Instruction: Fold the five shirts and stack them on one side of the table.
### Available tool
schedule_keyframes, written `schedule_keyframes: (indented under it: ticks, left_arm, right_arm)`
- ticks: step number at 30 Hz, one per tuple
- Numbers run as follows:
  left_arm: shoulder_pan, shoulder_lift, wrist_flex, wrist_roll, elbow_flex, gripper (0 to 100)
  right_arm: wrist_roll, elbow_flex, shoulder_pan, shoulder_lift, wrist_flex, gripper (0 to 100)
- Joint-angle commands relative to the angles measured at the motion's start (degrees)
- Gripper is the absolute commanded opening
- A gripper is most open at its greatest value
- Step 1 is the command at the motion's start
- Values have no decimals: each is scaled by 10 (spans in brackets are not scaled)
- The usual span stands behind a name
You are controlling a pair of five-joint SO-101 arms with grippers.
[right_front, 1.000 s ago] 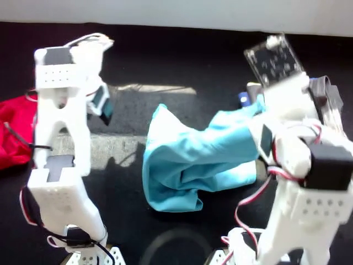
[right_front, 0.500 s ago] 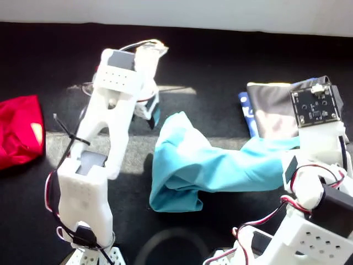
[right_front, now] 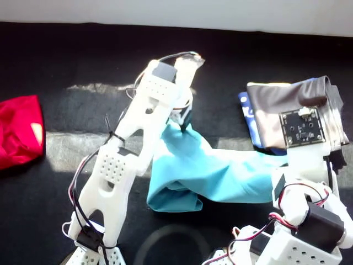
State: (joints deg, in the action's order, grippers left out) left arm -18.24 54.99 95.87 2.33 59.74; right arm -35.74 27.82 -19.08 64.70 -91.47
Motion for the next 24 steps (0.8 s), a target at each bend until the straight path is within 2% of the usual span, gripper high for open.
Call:
schedule_keyframes:
  ticks: [1,6,12,24]
  left_arm:
    - [-5,36,2,-4,80,200]
    - [-7,55,12,-4,132,200]
    - [1,57,8,-1,139,202]
    - [13,58,-19,-1,63,200]
  right_arm:
    - [-3,2,-7,13,12,6]
    - [-3,3,-7,15,12,6]
    - [-3,4,-7,15,9,6]
    - [-3,4,-5,15,11,6]
